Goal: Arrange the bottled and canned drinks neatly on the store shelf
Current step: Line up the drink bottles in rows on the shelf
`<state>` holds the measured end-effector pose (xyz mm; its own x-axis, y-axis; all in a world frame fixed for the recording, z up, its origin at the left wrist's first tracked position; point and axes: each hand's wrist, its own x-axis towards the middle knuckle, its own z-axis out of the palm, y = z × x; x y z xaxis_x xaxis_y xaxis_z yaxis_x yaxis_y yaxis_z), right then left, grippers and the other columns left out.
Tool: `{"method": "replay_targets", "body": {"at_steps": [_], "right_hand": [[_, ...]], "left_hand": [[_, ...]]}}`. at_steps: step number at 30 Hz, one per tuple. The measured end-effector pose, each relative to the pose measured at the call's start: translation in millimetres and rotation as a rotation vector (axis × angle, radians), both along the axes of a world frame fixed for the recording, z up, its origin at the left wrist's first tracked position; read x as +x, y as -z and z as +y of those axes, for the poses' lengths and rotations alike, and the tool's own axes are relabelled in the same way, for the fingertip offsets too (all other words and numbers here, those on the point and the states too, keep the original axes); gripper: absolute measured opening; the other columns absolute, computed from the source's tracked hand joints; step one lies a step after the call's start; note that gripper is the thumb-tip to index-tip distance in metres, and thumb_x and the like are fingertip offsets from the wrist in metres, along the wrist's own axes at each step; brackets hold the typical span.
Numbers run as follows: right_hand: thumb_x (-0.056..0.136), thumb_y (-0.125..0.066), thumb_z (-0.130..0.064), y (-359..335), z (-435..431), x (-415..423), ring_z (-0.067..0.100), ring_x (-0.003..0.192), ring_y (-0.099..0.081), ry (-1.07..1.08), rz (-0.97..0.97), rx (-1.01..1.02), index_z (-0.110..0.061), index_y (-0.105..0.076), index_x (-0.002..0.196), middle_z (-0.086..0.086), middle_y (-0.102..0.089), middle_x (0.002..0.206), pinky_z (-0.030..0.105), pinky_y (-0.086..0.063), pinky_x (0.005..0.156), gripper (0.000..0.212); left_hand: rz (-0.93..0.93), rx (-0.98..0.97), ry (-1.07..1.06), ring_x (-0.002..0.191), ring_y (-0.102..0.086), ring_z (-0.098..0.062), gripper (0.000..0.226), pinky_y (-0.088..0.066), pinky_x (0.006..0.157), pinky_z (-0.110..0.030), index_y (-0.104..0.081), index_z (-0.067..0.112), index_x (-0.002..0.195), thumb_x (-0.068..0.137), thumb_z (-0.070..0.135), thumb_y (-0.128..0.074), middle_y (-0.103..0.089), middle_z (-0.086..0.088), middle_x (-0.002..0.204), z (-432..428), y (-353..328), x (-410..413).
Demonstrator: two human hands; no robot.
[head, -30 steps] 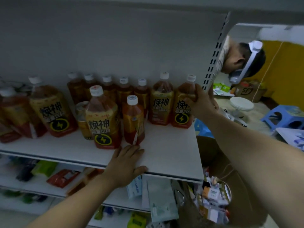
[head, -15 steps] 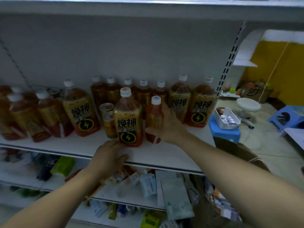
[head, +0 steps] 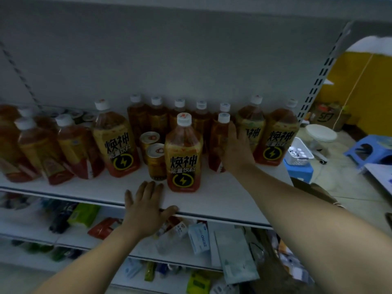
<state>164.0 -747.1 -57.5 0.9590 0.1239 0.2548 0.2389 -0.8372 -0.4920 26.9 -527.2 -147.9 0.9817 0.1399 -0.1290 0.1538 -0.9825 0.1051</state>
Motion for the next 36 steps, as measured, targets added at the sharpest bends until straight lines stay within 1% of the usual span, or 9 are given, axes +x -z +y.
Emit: {"method": "replay_targets", "body": {"at_steps": [6,8,11,15,21,25,30,33,36], "right_hand": [[0.085,-0.063,-0.044,-15.6,4.3,-19.7,0.032,0.134,-0.030,0.040,-0.209,0.080,-0.010,-0.028,0.148,0.018,-0.033,0.147,0.044,-0.028,0.110,0.080],[0.087,-0.064,-0.042,-27.7,20.3,-34.4,0.015,0.128,-0.034,-0.160,-0.225,0.191,-0.010,-0.040,0.141,0.013,-0.044,0.139,0.033,-0.031,0.105,0.067],[0.076,-0.063,-0.061,-40.9,48.3,-47.2,0.009,0.123,-0.043,-0.359,0.040,0.259,-0.027,-0.045,0.136,-0.003,-0.051,0.133,0.029,-0.035,0.102,0.071],[0.057,-0.076,-0.056,-34.3,56.7,-49.0,0.014,0.122,-0.050,-0.346,0.162,0.315,-0.040,-0.036,0.134,-0.007,-0.049,0.134,0.044,-0.045,0.101,0.088],[0.065,-0.082,-0.042,-28.4,16.7,-65.5,0.011,0.122,-0.048,-0.241,0.085,0.314,-0.038,-0.038,0.136,-0.012,-0.049,0.133,0.038,-0.042,0.103,0.084],[0.061,-0.080,-0.046,-27.1,-25.7,-72.8,0.014,0.125,-0.048,-0.160,0.062,0.296,-0.040,-0.038,0.138,-0.009,-0.051,0.134,0.042,-0.042,0.104,0.088],[0.056,-0.077,-0.047,-28.4,-86.8,-71.5,0.014,0.118,-0.054,-0.032,0.066,0.332,-0.040,-0.040,0.134,-0.007,-0.056,0.129,0.043,-0.046,0.100,0.087],[0.067,-0.081,-0.031,-30.8,-114.7,-64.1,0.013,0.116,-0.046,0.021,0.056,0.301,-0.032,-0.038,0.140,0.002,-0.044,0.133,0.026,-0.037,0.100,0.084],[0.073,-0.079,-0.025,-31.2,-125.8,-51.2,0.018,0.119,-0.037,0.034,0.058,0.211,-0.030,-0.029,0.147,0.006,-0.032,0.136,0.017,-0.029,0.087,0.090]], "left_hand": [[0.077,-0.093,0.057,0.146,0.006,-0.020,0.084,0.005,0.116,-0.052,-0.005,0.028,0.152,0.086,0.072,-0.032,0.002,0.002,0.160,10.4,-21.9,0.9],[0.067,-0.093,0.078,0.146,0.007,-0.019,0.081,0.006,0.116,-0.052,-0.005,0.028,0.152,0.087,0.069,-0.034,0.003,0.001,0.160,13.7,-22.3,-0.5],[0.064,-0.113,0.093,0.146,0.012,-0.019,0.081,0.010,0.115,-0.053,-0.003,0.029,0.152,0.087,0.070,-0.031,0.008,0.000,0.160,14.1,-19.5,-1.2],[0.082,-0.131,0.098,0.147,0.010,-0.020,0.082,0.008,0.115,-0.053,-0.005,0.028,0.152,0.087,0.070,-0.033,0.005,0.000,0.160,14.2,-20.8,0.0],[-0.043,-0.316,0.171,0.142,-0.023,-0.020,0.072,-0.019,0.115,-0.040,-0.022,0.022,0.149,0.090,0.055,-0.048,-0.022,0.000,0.156,1.2,-36.5,6.7],[0.016,-0.210,0.335,0.146,-0.010,-0.017,0.071,-0.007,0.118,-0.039,-0.020,0.025,0.150,0.091,0.060,-0.039,-0.014,0.001,0.159,-31.8,-27.9,11.0],[0.070,-0.126,0.332,0.147,0.006,-0.018,0.116,0.006,0.113,-0.057,-0.012,0.030,0.151,0.055,0.095,0.000,0.000,0.006,0.160,-75.4,-14.9,28.7],[0.076,-0.113,0.269,0.146,0.010,-0.017,0.088,0.008,0.113,-0.060,-0.006,0.033,0.151,0.078,0.082,-0.015,0.007,0.007,0.160,-89.1,-12.8,36.5],[0.063,-0.050,0.260,0.146,0.013,-0.018,0.098,0.008,0.112,-0.061,-0.001,0.034,0.151,0.069,0.087,-0.002,0.010,0.007,0.160,-93.2,-8.8,37.1]]}}
